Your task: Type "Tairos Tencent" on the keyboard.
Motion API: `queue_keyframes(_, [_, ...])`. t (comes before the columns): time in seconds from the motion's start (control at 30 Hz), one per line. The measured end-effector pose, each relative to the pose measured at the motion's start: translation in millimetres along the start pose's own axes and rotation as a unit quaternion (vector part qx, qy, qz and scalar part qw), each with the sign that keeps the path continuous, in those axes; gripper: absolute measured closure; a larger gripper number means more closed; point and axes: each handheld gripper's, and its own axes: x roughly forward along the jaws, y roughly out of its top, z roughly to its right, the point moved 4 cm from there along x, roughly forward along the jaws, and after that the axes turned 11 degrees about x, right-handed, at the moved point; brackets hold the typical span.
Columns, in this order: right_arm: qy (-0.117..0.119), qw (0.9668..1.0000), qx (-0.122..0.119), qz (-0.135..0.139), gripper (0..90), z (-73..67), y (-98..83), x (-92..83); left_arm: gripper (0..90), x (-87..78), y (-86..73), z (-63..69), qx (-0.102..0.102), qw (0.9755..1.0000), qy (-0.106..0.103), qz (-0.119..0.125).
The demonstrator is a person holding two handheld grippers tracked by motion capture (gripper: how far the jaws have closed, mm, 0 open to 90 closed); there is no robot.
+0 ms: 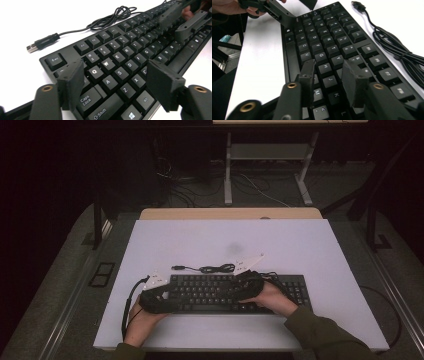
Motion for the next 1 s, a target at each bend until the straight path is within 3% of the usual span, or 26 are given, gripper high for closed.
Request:
queue_keyframes(0.57, [-0.035, 0.9989, 0.025, 0.019, 45.2, 10.3, -9.6, -17.8, 64.5, 16.3, 12.6, 8.7, 0.021, 0.9980, -0.060, 0.001])
queue_keyframes(0.8, [-0.054, 0.9973, 0.037, 0.035, 34.8, 16.0, -12.3, -23.7, 82.6, 22.2, 15.9, 15.9, 0.036, 0.9954, -0.089, -0.007])
queue_keyframes(1.0, [-0.079, 0.9951, 0.043, 0.041, 26.5, 19.4, -14.1, -25.8, 89.3, 26.4, 16.6, 19.6, 0.043, 0.9934, -0.105, -0.017])
